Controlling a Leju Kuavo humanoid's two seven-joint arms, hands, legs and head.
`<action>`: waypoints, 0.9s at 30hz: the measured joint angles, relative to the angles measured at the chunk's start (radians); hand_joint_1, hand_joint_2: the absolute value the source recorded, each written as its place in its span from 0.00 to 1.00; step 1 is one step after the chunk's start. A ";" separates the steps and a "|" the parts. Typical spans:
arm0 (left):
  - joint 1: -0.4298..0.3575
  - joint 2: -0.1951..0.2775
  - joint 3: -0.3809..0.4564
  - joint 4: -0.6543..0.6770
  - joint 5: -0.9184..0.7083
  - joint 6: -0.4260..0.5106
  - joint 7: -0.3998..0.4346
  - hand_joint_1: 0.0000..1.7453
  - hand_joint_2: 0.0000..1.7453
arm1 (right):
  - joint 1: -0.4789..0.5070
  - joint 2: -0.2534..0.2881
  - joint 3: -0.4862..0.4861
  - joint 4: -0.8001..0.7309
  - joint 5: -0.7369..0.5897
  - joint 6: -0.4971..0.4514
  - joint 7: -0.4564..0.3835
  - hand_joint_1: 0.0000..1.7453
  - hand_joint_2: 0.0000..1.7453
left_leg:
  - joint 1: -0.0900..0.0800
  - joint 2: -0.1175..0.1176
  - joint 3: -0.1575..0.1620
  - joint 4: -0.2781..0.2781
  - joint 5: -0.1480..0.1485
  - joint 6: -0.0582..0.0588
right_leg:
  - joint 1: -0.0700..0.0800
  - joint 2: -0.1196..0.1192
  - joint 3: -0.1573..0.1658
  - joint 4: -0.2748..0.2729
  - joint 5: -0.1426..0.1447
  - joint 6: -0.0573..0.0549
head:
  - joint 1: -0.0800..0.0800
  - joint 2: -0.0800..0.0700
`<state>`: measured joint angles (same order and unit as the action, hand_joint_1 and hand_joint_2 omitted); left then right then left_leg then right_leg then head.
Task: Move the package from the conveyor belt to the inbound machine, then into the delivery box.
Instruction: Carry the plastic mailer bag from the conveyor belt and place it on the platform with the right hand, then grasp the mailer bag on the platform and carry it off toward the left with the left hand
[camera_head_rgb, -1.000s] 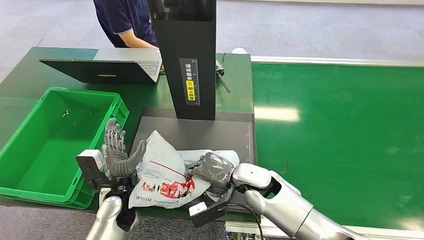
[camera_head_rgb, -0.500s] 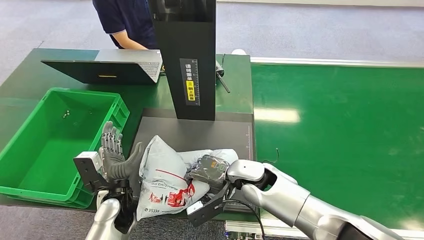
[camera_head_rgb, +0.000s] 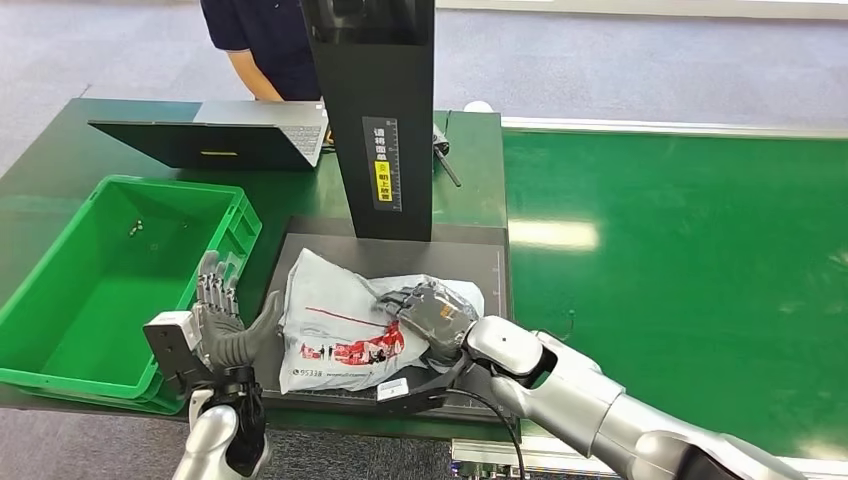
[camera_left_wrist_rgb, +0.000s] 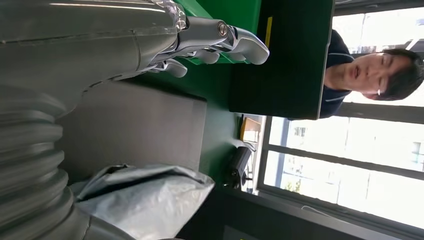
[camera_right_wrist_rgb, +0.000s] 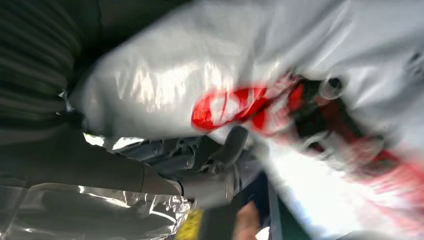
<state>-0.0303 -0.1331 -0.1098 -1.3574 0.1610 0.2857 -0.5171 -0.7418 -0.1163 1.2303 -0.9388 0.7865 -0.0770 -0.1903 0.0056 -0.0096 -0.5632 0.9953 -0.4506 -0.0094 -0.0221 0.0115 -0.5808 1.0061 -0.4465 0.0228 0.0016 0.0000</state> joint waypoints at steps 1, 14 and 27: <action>0.004 0.000 0.001 -0.003 -0.002 0.000 -0.001 0.00 1.00 | 0.017 0.002 -0.033 -0.005 -0.015 -0.014 -0.005 0.00 0.25 | 0.000 0.000 0.000 0.000 0.000 0.000 | 0.000 0.000 0.000 0.000 0.000 0.000 | 0.000 0.000; 0.028 0.000 0.006 -0.006 0.005 0.024 -0.027 0.00 1.00 | 0.283 0.030 -0.532 -0.242 -0.580 0.016 -0.228 0.00 0.00 | 0.000 -0.001 -0.009 0.000 0.000 0.000 | 0.000 0.000 -0.009 0.000 -0.001 -0.001 | 0.000 0.000; 0.053 0.036 -0.082 -0.039 -0.364 0.017 -0.049 0.00 1.00 | 0.468 0.037 -0.907 -0.468 -0.784 0.010 -0.313 0.00 0.00 | 0.000 -0.001 -0.009 0.000 -0.001 0.000 | 0.000 0.000 -0.010 0.000 -0.001 0.000 | 0.000 0.000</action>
<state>0.0226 -0.0969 -0.1921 -1.3961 -0.2027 0.3025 -0.5656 -0.2740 -0.0795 0.3234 -1.4071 0.0026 -0.0672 -0.5032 0.0055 -0.0104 -0.5727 0.9957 -0.4516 -0.0099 -0.0223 0.0113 -0.5907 1.0060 -0.4474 0.0224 0.0015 0.0000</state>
